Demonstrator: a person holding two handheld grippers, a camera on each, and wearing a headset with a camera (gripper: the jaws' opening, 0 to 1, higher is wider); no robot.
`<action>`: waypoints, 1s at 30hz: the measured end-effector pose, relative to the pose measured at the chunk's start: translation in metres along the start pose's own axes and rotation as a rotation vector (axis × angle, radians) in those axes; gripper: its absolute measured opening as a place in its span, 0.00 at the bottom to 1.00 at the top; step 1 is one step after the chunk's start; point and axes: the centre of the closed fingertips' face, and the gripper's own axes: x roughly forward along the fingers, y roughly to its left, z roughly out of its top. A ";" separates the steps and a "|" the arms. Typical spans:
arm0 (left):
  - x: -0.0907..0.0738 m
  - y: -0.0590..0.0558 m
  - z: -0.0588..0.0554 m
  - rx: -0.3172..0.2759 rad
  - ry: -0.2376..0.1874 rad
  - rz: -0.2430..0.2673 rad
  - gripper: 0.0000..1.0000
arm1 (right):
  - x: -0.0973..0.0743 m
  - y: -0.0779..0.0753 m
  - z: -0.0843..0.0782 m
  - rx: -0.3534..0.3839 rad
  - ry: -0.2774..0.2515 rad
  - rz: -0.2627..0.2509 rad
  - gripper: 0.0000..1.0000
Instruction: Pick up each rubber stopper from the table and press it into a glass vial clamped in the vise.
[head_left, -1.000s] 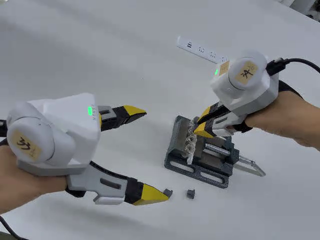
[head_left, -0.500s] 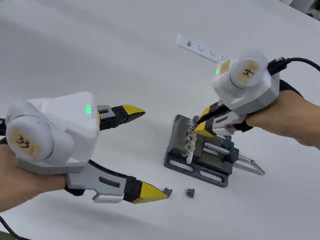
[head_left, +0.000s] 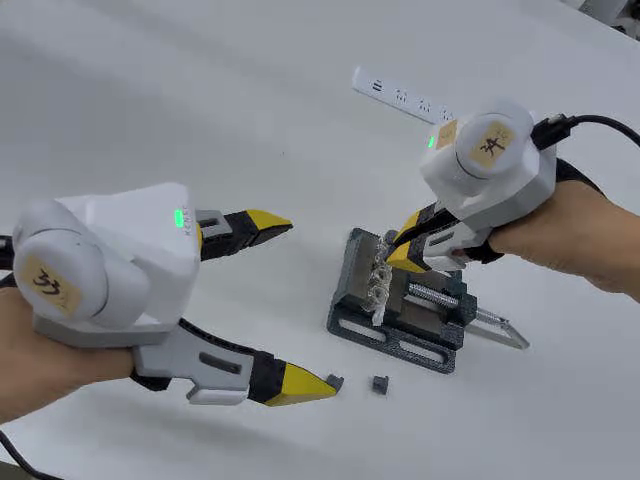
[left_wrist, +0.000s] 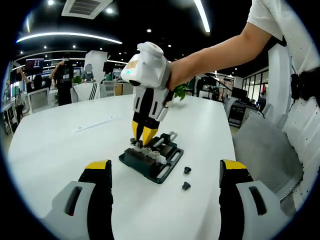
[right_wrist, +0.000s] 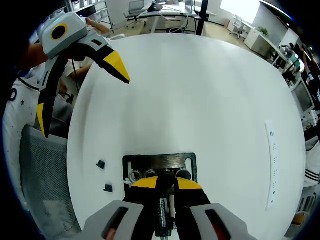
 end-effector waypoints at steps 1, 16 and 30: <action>0.000 0.000 0.000 -0.001 0.001 0.000 0.88 | 0.000 0.000 0.000 0.001 -0.001 -0.001 0.07; 0.000 -0.001 0.000 -0.001 0.000 0.000 0.87 | -0.002 -0.001 0.002 0.001 -0.022 -0.011 0.11; 0.001 -0.003 -0.001 0.002 0.004 -0.010 0.87 | -0.013 -0.001 -0.001 0.004 -0.047 -0.011 0.02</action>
